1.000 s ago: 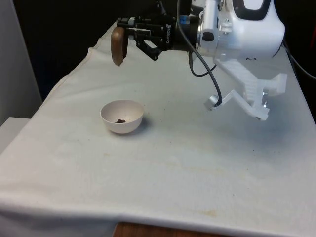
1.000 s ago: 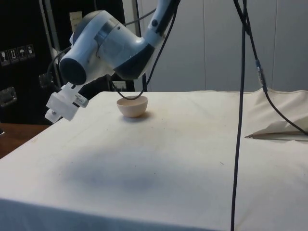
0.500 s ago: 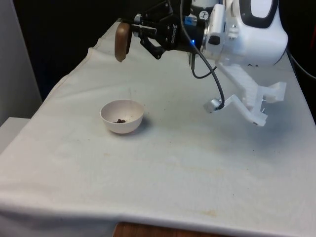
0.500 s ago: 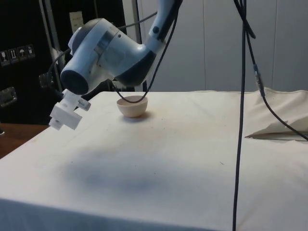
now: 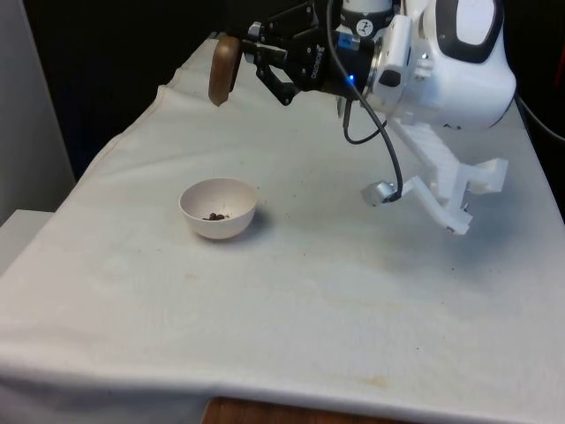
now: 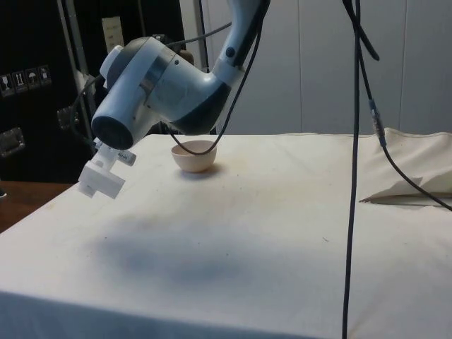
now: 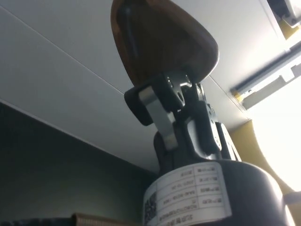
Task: Pour the coffee beans from the cup into the bowl.
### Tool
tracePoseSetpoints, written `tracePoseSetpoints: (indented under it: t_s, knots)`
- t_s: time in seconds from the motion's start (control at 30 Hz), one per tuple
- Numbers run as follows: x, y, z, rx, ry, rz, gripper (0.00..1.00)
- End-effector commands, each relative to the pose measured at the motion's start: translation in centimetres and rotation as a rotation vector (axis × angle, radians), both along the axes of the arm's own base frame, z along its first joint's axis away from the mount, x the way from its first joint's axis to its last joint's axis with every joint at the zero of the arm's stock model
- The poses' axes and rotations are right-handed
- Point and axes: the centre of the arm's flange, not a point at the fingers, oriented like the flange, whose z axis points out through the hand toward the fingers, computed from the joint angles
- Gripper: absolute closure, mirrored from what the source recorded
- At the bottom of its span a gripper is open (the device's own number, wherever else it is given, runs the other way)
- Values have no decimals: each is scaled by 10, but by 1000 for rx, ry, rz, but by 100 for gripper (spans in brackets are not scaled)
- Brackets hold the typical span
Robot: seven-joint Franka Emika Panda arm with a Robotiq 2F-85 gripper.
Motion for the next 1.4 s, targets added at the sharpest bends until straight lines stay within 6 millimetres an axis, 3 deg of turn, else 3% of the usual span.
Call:
tracePoseSetpoints:
  t_s: [0.0, 1.37]
  knots:
    - [1, 0, -1, -4, -1, 1, 100]
    - [1, -8, 1, 53, -25, -7, 100]
